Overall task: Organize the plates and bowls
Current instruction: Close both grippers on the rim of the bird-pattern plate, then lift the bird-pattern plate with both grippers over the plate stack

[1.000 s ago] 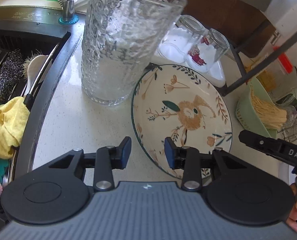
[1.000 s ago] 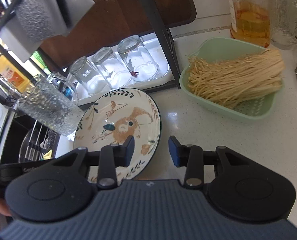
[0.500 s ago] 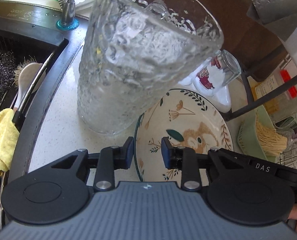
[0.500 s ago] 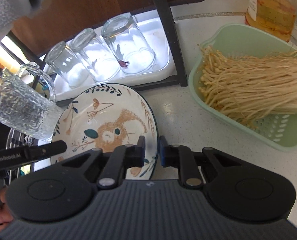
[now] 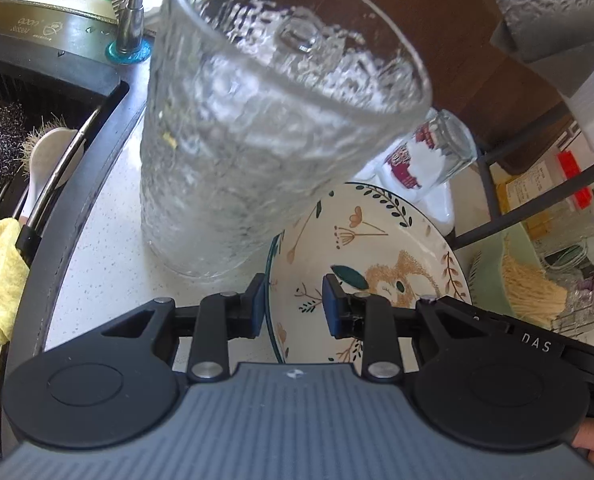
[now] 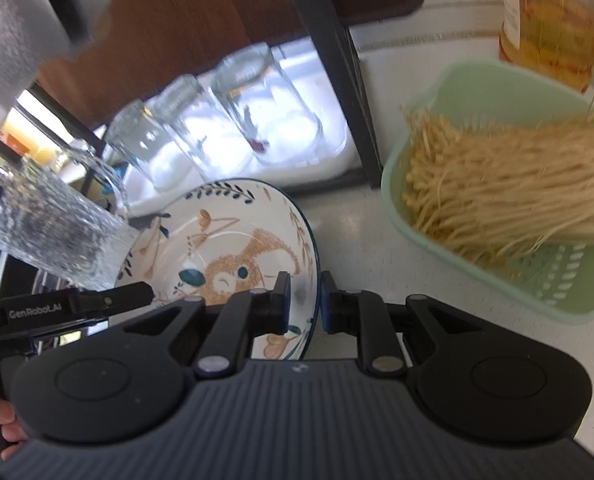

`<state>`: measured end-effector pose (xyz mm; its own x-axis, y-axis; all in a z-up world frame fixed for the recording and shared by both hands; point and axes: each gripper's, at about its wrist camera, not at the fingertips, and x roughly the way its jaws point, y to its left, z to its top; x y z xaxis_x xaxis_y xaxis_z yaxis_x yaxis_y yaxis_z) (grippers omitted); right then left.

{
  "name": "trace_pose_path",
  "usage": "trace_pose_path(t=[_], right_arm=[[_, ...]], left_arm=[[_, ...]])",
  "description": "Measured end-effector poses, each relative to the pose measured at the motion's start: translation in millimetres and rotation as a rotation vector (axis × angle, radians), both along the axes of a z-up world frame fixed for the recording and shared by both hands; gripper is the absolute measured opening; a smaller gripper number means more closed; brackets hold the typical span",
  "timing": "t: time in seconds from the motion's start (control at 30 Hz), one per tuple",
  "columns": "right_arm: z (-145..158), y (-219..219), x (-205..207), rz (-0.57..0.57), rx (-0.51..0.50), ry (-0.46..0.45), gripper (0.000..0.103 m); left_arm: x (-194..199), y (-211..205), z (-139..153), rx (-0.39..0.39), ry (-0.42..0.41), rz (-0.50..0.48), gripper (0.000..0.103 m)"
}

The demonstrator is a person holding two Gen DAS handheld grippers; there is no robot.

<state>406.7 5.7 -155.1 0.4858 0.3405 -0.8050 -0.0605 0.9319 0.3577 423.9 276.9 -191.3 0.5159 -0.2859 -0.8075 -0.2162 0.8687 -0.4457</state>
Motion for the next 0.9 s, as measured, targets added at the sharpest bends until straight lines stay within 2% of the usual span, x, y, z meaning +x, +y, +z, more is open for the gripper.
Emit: trace_pose_path(t=[0.3, 0.63, 0.9], right_arm=[[27.1, -12.5, -13.2, 0.006, 0.031, -0.047, 0.018], [63.8, -31.1, -58.9, -0.018, 0.059, -0.05, 0.018], [61.9, -45.0, -108.6, -0.053, 0.04, -0.043, 0.018]], left_arm=[[-12.2, -2.8, 29.9, 0.015, -0.054, 0.008, 0.034], [-52.7, -24.9, 75.1, 0.036, -0.045, -0.029, 0.034], [-79.3, -60.5, 75.0, 0.061, -0.021, -0.104, 0.034]])
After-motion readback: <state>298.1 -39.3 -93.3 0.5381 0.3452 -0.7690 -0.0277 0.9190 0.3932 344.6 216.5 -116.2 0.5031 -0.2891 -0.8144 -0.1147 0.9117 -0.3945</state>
